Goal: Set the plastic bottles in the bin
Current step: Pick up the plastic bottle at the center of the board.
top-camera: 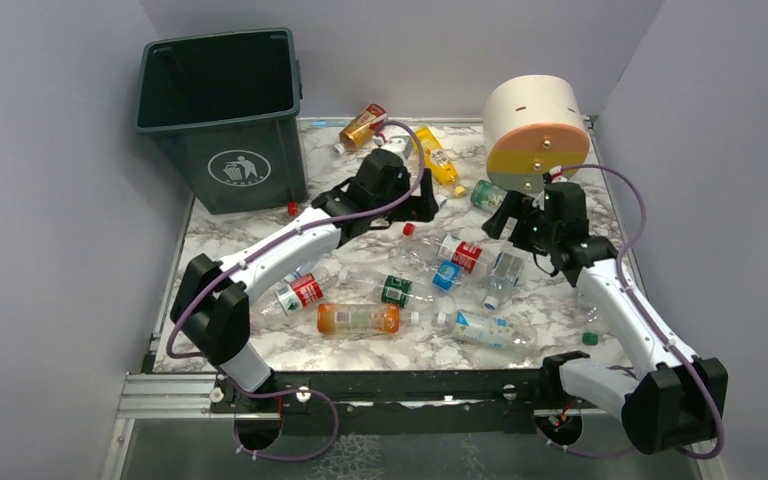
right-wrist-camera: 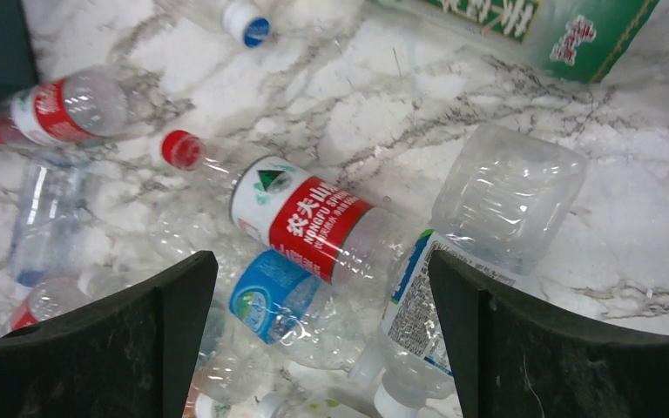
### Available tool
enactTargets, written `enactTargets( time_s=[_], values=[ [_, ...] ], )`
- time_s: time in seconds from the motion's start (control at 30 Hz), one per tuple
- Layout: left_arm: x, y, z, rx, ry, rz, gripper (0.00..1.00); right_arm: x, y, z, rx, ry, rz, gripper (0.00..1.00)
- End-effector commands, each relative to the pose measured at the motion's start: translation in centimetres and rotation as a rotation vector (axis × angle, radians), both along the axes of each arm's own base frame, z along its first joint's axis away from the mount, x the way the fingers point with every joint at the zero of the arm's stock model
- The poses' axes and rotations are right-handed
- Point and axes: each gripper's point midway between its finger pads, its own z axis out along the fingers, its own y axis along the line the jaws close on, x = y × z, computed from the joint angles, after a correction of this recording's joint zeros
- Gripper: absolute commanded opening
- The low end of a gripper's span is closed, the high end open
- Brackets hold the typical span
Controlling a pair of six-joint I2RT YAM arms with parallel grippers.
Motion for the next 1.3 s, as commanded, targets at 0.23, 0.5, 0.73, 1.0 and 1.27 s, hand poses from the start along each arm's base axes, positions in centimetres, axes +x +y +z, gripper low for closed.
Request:
enactTargets(
  time_s=[0.23,0.5,0.73,1.0,1.27],
  values=[
    [-5.5,-8.8,-3.4,-0.01,0.059,-0.336,0.99,0.1,-3.5,13.5,-0.019,-0.273,-0.203,0.97],
    [-8.6,-14.4,-4.4,-0.007,0.077,-0.433,0.99,-1.1,-4.6,17.6,0.0,-0.364,-0.265,1.0],
    [-10.7,-19.0,-4.7,-0.016,0.087,-0.492,0.99,-0.9,-5.2,18.1,-0.033,-0.348,-0.281,1.0],
    [-10.6,-21.9,-7.7,0.051,0.14,-0.472,0.99,-0.7,-6.1,18.2,-0.083,-0.33,-0.315,0.99],
    [-9.3,-21.7,-10.5,0.152,0.131,-0.412,0.99,-0.2,-5.0,17.4,-0.061,-0.31,-0.263,0.99]
  ],
)
